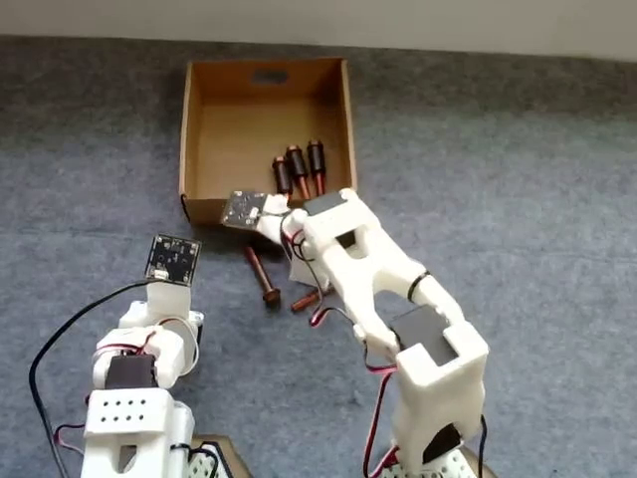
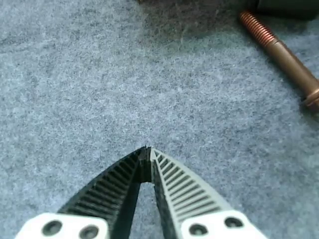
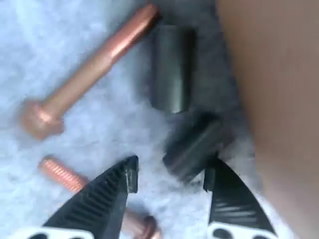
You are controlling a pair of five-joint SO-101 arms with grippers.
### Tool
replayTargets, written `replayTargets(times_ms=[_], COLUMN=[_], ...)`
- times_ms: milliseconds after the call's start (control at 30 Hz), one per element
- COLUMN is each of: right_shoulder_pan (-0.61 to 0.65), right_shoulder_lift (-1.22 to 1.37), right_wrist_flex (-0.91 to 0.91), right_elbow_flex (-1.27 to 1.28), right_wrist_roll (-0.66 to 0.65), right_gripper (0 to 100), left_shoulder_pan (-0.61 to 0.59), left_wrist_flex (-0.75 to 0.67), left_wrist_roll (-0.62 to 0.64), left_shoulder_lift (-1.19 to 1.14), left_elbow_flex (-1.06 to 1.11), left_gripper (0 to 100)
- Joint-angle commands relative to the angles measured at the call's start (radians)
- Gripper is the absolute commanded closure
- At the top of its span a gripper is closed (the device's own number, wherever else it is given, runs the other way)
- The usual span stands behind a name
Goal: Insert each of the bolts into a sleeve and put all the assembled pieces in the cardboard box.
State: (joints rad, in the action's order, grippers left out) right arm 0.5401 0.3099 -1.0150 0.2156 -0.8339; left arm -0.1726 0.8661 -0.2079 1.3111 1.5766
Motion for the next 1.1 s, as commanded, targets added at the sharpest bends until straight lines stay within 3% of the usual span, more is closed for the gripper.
replayTargets(times_ms=[0, 167, 400, 633, 1067], right_shoulder_pan=[0.018, 0.013, -0.001, -0.001, -0.005], right_shoulder_lift=[-0.124, -0.188, -0.186, -0.183, 0.005], right_wrist_flex=[-0.012, -0.008, 0.114, 0.223, 0.242], right_elbow_flex=[0.050, 0.076, 0.045, 0.054, 0.018], right_wrist_roll=[-0.014, 0.011, 0.344, 0.348, 0.417], right_gripper=[77.9, 77.9, 77.5, 77.5, 80.3], left_shoulder_pan=[-0.001, -0.001, -0.001, -0.001, -0.001], left_wrist_flex=[-0.018, -0.018, -0.018, -0.018, -0.018], left_wrist_roll=[0.003, 0.003, 0.003, 0.003, 0.003], left_shoulder_lift=[0.001, 0.001, 0.001, 0.001, 0.001], left_elbow_flex=[-0.004, -0.004, -0.004, -0.004, -0.004], left_gripper=[98, 98, 98, 98, 98])
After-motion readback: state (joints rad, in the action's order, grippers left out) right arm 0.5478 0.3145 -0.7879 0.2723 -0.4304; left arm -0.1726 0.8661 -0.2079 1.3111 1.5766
